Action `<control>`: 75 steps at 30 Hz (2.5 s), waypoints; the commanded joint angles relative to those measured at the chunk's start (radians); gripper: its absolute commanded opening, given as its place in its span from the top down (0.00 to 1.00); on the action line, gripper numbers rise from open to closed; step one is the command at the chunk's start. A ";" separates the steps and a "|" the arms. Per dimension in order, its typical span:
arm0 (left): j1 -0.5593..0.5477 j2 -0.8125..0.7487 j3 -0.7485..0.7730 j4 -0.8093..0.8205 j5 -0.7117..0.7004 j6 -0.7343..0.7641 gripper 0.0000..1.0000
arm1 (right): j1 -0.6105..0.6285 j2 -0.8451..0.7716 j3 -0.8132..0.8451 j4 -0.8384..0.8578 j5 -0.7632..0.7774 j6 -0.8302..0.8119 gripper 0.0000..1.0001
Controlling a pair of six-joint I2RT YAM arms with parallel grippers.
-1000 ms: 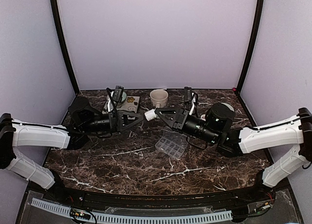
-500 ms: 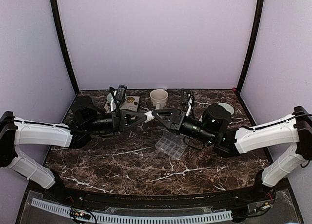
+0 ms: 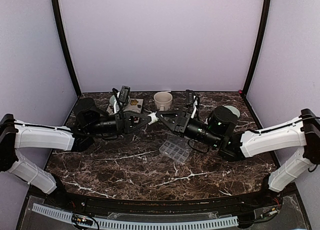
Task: Sort the pills into containers
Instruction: Pass from the right arm to the left, then pass from the left arm to the right
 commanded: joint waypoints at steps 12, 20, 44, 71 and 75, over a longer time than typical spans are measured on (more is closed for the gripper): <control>-0.010 -0.036 0.074 -0.152 0.027 0.161 0.94 | -0.002 -0.078 0.038 -0.118 -0.026 -0.083 0.60; -0.010 -0.064 0.150 -0.388 0.076 0.340 0.99 | -0.011 -0.173 0.064 -0.292 -0.045 -0.143 0.47; 0.007 -0.025 0.352 -0.857 0.282 0.592 1.00 | -0.022 -0.241 0.081 -0.573 -0.192 -0.205 0.54; 0.007 0.001 0.359 -0.856 0.314 0.597 1.00 | -0.019 -0.180 0.124 -0.576 -0.283 -0.193 0.76; 0.007 -0.002 0.332 -0.799 0.321 0.552 1.00 | -0.017 -0.167 0.147 -0.609 -0.295 -0.219 0.90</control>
